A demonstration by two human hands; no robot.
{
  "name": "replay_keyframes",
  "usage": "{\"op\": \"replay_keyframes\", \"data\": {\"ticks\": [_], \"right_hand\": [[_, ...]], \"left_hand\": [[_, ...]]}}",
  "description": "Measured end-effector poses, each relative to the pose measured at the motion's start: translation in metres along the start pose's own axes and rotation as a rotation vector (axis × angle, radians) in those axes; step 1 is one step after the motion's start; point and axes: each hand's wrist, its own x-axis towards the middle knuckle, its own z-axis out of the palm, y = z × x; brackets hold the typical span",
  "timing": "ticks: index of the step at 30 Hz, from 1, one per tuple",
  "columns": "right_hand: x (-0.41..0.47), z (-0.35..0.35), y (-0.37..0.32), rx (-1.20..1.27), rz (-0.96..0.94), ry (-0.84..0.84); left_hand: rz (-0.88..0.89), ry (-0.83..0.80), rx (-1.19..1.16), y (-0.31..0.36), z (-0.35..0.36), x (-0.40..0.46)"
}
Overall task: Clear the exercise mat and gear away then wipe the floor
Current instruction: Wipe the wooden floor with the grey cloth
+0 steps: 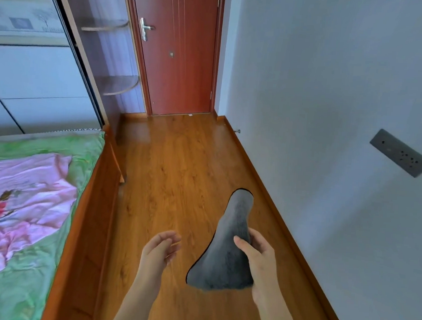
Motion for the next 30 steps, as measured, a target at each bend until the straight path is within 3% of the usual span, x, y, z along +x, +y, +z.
{"op": "replay_keyframes", "data": {"ticks": [12,30], "right_hand": [[0.136,0.028,-0.034,-0.041,-0.005,-0.038],[0.429,0.011,-0.115,-0.171,0.026,-0.208]], "left_hand": [[-0.060,0.068,-0.012,0.046,0.046,0.112],[-0.095,0.223,-0.177,0.120,0.208,0.300]]}}
